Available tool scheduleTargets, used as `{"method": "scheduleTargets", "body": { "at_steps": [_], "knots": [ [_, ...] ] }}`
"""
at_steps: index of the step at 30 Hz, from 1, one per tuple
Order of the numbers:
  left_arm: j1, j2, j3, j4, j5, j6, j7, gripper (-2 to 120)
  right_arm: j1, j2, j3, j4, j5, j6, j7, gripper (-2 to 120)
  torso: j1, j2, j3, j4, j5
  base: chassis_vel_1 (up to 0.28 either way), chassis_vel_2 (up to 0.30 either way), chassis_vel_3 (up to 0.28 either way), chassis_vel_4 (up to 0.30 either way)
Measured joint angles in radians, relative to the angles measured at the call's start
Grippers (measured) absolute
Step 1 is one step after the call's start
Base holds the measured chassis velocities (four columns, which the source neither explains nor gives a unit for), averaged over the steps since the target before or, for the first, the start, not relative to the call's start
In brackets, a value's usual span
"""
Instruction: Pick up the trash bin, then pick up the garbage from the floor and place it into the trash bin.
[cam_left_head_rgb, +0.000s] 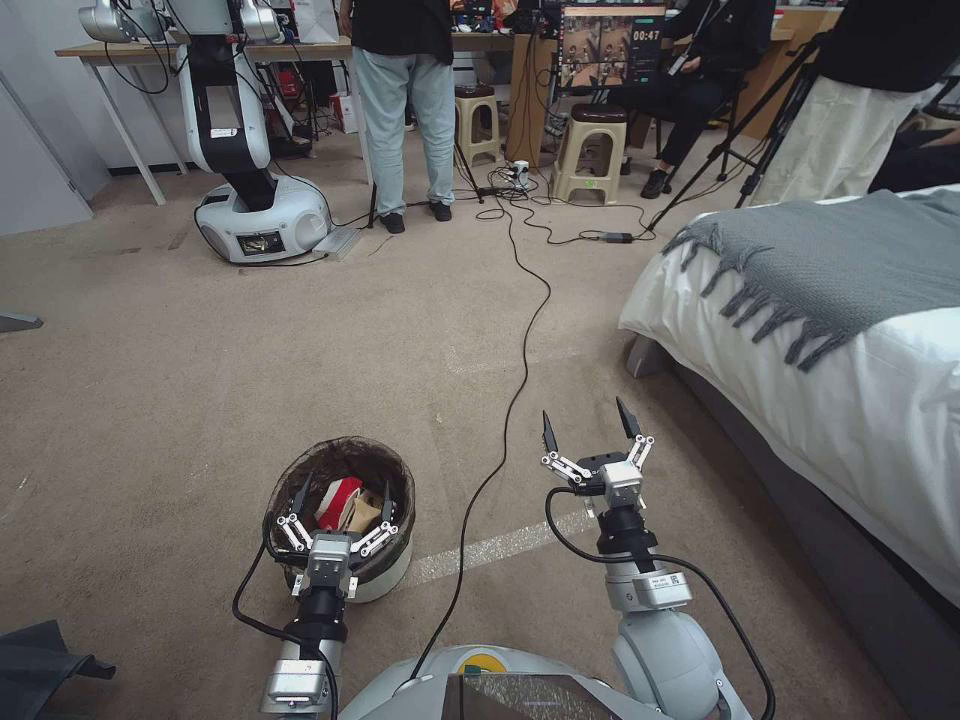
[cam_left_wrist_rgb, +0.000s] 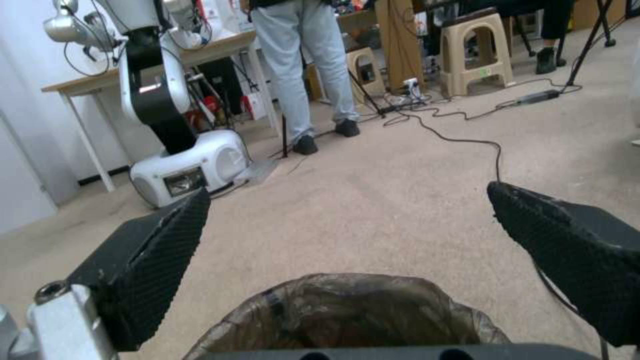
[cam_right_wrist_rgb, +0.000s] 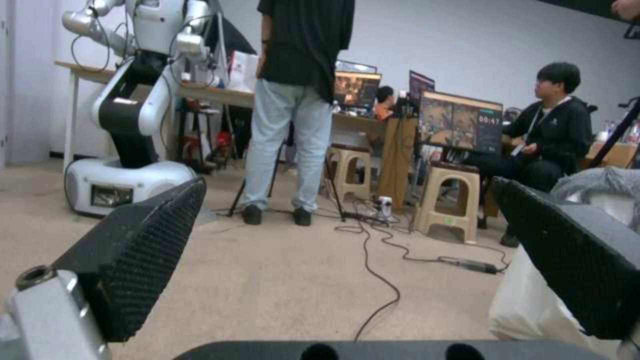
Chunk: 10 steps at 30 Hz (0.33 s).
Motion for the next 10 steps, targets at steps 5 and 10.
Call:
{"method": "scheduleTargets", "body": {
  "at_steps": [5, 10],
  "knots": [
    [-0.001, 0.0, 0.0, 0.0, -0.002, 0.002, -0.001, 100, 0.0, 0.0, 0.0, 0.0, 0.0, 0.0, 0.0, 100, 0.0, 0.0, 0.0, 0.0, 0.0, 0.0, 0.0, 0.0, 0.0],
    [-0.001, 0.0, 0.0, 0.0, -0.003, 0.004, -0.001, 100, 0.0, 0.0, 0.0, 0.0, 0.0, 0.0, 0.0, 100, 0.0, 0.0, 0.0, 0.0, 0.0, 0.0, 0.0, 0.0, 0.0]
  ]
}}
